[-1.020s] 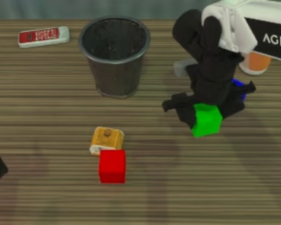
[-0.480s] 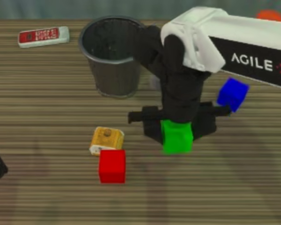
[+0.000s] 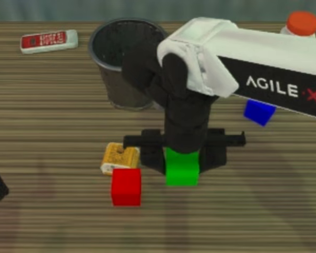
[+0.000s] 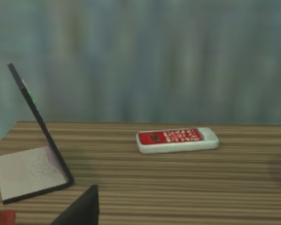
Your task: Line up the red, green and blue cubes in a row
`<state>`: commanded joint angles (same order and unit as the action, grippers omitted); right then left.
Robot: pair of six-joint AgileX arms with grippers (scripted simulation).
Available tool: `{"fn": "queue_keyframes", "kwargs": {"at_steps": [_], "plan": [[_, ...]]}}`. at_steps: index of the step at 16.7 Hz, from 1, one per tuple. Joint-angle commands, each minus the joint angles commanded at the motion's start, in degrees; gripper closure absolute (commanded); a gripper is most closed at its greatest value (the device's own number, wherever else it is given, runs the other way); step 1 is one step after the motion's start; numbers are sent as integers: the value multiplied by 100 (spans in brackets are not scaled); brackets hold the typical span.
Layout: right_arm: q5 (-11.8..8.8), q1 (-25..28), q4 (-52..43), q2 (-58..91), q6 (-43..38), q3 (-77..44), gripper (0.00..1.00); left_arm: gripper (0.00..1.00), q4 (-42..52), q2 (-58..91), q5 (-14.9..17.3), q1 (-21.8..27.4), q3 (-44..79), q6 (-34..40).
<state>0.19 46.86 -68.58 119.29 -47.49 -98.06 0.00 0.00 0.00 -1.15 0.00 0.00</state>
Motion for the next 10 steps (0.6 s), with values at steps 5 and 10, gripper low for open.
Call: {"fn": "queue_keyframes", "kwargs": {"at_steps": [5, 10], "plan": [[-2, -25, 436, 130, -9, 313, 100, 0, 0, 0, 0, 0, 0, 0], [3, 7, 1366, 395, -15, 957, 100, 0, 0, 0, 0, 0, 0, 0]]}}
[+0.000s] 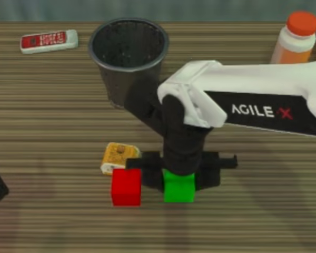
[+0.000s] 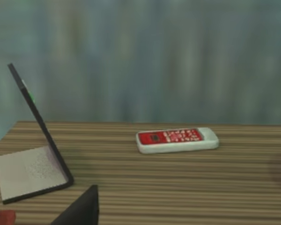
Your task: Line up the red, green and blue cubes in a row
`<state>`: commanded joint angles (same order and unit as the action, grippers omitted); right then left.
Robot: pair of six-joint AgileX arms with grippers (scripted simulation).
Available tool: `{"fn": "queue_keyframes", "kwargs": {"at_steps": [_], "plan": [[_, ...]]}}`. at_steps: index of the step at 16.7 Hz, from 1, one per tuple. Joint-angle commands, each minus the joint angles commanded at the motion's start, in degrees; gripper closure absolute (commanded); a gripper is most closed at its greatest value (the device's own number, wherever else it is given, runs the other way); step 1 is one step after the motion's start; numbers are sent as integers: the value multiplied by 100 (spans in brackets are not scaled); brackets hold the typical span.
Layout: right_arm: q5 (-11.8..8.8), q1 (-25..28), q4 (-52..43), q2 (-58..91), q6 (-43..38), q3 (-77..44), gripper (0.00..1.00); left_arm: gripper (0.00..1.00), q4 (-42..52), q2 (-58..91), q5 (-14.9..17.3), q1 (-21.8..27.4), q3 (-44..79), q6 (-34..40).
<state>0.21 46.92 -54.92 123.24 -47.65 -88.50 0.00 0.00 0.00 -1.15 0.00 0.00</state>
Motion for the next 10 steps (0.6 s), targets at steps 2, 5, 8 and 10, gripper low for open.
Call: {"fn": "queue_keyframes", "kwargs": {"at_steps": [2, 5, 8, 10], "plan": [[1, 4, 43, 19, -1, 38, 100, 0, 0, 0, 0, 0, 0, 0], [1, 4, 43, 19, -1, 38, 92, 0, 0, 0, 0, 0, 0, 0], [1, 4, 43, 19, -1, 38, 70, 0, 0, 0, 0, 0, 0, 0], [1, 4, 43, 19, -1, 38, 55, 0, 0, 0, 0, 0, 0, 0]]}}
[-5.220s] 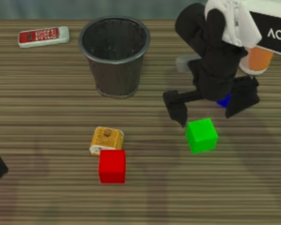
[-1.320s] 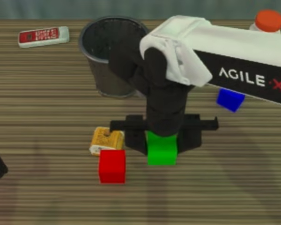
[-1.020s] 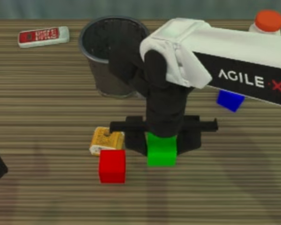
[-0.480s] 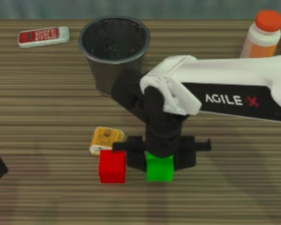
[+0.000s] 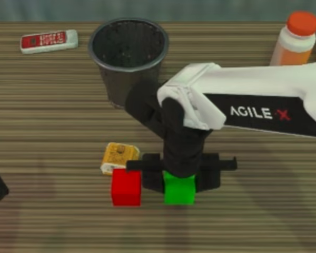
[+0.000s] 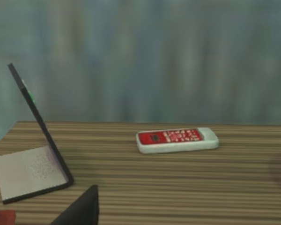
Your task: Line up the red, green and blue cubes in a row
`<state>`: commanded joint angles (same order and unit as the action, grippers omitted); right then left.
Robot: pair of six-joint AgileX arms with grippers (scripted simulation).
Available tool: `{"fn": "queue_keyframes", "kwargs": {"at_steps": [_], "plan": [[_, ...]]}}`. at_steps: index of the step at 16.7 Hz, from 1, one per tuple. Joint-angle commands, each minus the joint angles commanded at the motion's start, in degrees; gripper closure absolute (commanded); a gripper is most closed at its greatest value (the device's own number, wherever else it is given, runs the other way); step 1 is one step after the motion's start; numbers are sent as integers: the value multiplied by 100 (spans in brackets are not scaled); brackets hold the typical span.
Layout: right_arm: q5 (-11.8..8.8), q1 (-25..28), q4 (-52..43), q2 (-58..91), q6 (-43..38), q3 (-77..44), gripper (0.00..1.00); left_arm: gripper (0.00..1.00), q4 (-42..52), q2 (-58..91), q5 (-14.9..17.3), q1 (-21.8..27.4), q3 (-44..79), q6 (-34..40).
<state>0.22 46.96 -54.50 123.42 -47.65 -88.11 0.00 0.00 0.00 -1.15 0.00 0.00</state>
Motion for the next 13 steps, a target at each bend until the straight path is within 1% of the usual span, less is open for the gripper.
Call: {"fn": "queue_keyframes", "kwargs": {"at_steps": [7, 8, 13], "plan": [[0, 0, 0, 0, 0, 0, 2, 0, 0, 0, 0, 0, 0, 0], [0, 0, 0, 0, 0, 0, 0, 0, 0, 0, 0, 0, 0, 0], [0, 0, 0, 0, 0, 0, 0, 0, 0, 0, 0, 0, 0, 0]]}}
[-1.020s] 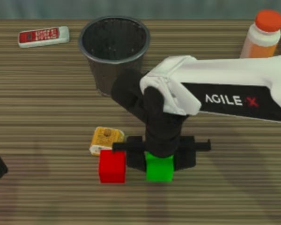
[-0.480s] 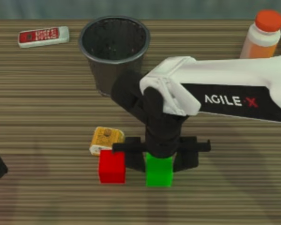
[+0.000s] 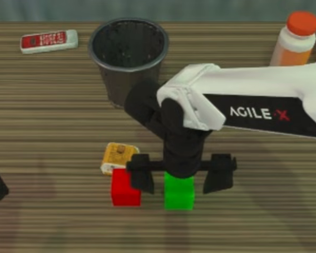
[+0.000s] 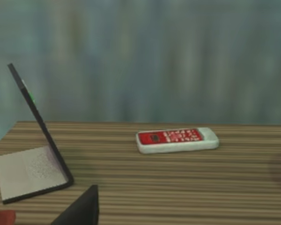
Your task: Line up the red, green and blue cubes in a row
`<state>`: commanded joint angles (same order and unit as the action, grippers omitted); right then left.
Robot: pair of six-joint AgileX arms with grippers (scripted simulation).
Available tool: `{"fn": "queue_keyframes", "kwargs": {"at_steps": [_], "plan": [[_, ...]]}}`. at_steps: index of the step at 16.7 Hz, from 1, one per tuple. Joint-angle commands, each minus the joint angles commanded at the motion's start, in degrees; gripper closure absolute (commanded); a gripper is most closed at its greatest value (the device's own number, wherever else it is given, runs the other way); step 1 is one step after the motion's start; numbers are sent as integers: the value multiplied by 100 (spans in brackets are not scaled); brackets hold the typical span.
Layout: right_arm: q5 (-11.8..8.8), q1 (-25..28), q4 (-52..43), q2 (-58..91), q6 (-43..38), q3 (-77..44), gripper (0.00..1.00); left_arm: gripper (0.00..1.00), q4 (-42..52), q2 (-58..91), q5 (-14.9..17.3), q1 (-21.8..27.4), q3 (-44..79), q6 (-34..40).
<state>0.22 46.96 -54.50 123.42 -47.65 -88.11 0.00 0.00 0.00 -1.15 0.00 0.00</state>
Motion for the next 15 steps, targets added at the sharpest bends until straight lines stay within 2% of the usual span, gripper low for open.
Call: {"fn": "queue_keyframes", "kwargs": {"at_steps": [5, 11, 15], "plan": [[-1, 0, -100, -25, -3, -93, 0, 0, 0, 0, 0, 0, 0, 0], [-3, 36, -1270, -335, 1, -892, 0, 0, 0, 0, 0, 0, 0, 0], [-3, 38, -1415, -407, 13, -1011, 0, 0, 0, 0, 0, 0, 0, 0]]}}
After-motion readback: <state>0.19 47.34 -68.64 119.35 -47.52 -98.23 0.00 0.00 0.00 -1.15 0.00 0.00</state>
